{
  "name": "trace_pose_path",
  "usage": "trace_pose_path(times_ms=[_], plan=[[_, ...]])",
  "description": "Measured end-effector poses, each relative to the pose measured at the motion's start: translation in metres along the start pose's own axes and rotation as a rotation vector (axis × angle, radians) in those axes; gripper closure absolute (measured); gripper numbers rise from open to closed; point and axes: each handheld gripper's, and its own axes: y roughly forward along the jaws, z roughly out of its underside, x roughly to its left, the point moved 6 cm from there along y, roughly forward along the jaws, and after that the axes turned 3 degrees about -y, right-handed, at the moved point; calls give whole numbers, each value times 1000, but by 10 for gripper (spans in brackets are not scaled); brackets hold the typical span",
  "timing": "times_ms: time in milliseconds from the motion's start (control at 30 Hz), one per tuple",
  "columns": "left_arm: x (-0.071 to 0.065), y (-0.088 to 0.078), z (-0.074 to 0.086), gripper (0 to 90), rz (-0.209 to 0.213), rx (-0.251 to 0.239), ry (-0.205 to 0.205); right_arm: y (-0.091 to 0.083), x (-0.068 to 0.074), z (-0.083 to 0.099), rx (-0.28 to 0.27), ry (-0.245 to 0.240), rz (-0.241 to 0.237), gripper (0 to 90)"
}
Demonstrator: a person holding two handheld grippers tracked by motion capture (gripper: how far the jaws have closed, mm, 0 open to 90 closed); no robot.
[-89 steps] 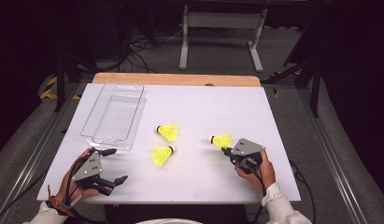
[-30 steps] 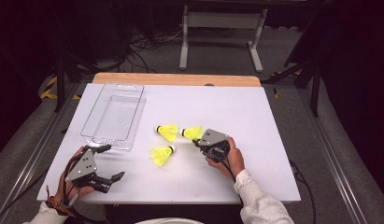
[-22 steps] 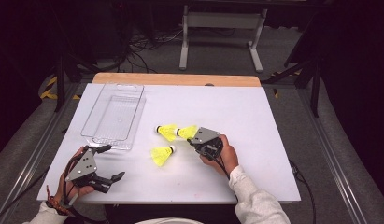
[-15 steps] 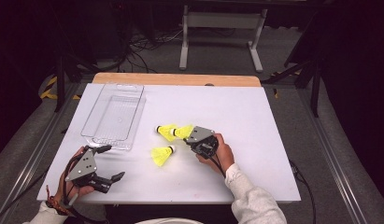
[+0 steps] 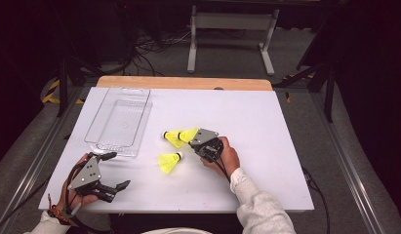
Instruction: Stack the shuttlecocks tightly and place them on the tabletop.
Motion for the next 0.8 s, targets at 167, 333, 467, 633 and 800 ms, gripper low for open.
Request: trace_pose_path(times_ms=[167, 333, 467, 633, 800], plan=[[0, 0, 0, 27, 5, 1, 1, 3, 1, -3, 4, -7, 0, 900], [-1, 0, 0, 27, 8, -1, 2, 8, 1, -6, 4, -4, -12, 900], [-1, 1, 0, 27, 4, 2, 3, 11, 1, -6, 8, -3, -18, 900], [-1, 0, 0, 27, 7, 2, 2, 13, 0, -7, 0, -4, -20, 900], [-1, 0, 0, 27, 5, 0, 3, 15, 0, -9, -18, 10, -29, 895]])
